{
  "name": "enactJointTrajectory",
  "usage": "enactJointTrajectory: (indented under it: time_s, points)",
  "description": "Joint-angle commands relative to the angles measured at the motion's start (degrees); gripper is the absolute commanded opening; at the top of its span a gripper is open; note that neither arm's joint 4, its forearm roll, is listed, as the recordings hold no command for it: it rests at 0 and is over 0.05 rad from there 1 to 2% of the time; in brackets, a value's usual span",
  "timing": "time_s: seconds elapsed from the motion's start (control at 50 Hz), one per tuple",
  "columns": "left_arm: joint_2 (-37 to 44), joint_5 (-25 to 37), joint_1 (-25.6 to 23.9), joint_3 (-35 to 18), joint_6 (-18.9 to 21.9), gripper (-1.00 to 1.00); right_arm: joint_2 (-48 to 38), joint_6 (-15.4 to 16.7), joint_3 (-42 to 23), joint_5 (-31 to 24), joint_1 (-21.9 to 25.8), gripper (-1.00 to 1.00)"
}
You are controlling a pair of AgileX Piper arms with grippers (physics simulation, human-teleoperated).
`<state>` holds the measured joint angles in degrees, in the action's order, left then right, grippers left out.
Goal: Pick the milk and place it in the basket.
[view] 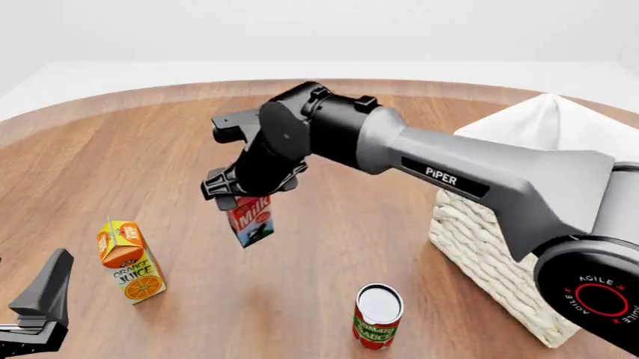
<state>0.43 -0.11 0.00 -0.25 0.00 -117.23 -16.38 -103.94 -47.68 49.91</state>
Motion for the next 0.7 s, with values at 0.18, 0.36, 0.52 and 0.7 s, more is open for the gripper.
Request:
enactJointTrajectory:
  time_s: [0.18, 0.36, 0.52, 0.7]
  points:
    - [0.00, 0.00, 0.00, 0.00, 0.00, 1.00, 3.96, 3.07, -12.20, -6.93, -4.89, -1.00]
    - [0.00, 0.00, 0.00, 0.00, 0.00, 1.00, 3.05, 5.02, -21.11, -12.07, -7.14, -1.00]
    - [0.00, 0.00, 0.00, 0.00, 0.00, 1.00, 2.16, 6.30, -27.53, -15.72, -8.87, -1.00]
    - [0.00, 0.00, 0.00, 0.00, 0.00, 1.00, 0.57, 8.43, -36.86, -22.03, -12.05, -1.00]
